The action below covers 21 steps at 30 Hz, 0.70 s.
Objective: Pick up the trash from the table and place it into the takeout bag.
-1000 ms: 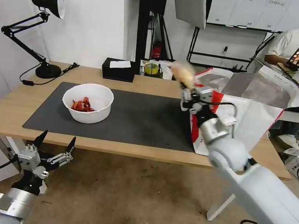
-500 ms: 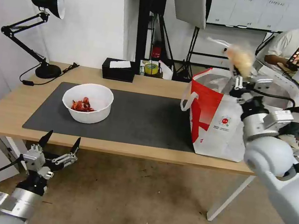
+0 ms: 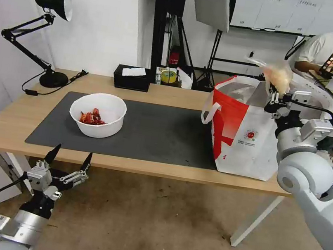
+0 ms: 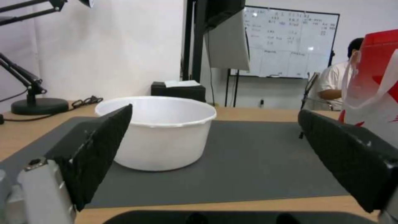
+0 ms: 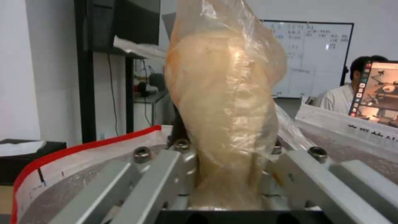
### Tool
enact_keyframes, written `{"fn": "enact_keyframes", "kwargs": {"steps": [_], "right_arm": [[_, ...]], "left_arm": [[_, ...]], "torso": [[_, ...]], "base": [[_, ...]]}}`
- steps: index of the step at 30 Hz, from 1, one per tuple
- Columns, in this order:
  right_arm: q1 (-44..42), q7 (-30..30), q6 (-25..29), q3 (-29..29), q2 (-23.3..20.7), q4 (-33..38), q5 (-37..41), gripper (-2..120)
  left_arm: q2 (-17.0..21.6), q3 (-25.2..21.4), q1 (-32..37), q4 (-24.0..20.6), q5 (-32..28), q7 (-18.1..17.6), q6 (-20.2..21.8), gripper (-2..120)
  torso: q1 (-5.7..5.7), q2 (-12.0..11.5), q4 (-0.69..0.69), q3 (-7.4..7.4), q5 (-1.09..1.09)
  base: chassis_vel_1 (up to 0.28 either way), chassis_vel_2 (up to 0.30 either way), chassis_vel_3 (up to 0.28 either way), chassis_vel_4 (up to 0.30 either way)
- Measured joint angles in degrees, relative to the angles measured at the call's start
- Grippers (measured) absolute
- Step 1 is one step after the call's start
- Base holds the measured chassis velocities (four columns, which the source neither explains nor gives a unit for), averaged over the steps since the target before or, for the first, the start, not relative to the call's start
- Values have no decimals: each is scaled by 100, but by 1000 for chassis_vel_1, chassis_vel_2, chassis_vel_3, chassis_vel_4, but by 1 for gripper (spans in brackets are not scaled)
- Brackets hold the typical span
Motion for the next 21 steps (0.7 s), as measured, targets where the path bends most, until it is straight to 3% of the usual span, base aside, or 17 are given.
{"fn": "enact_keyframes", "kwargs": {"steps": [7,10,17,19,21], "right_arm": [[84,37,-163,-36,15,-7,156,43],[87,25,-167,-48,21,-23,157,60],[86,9,-171,-69,25,-28,155,80],[87,2,-174,-84,23,-30,152,92],[90,-2,-174,-87,23,-30,150,95]], "left_arm": [[2,-36,10,-22,-9,0,6,100],[-23,-35,23,-25,7,0,8,100],[-19,-33,13,-9,16,1,9,100],[-18,-29,3,-2,16,0,10,100],[-19,-28,0,-2,16,0,10,100]], "torso": [[0,0,0,0,0],[0,0,0,0,0],[0,0,0,0,0],[0,0,0,0,0],[0,0,0,0,0]], "base": [[0,0,0,0],[0,0,0,0],[0,0,0,0],[0,0,0,0],[0,0,0,0]]}}
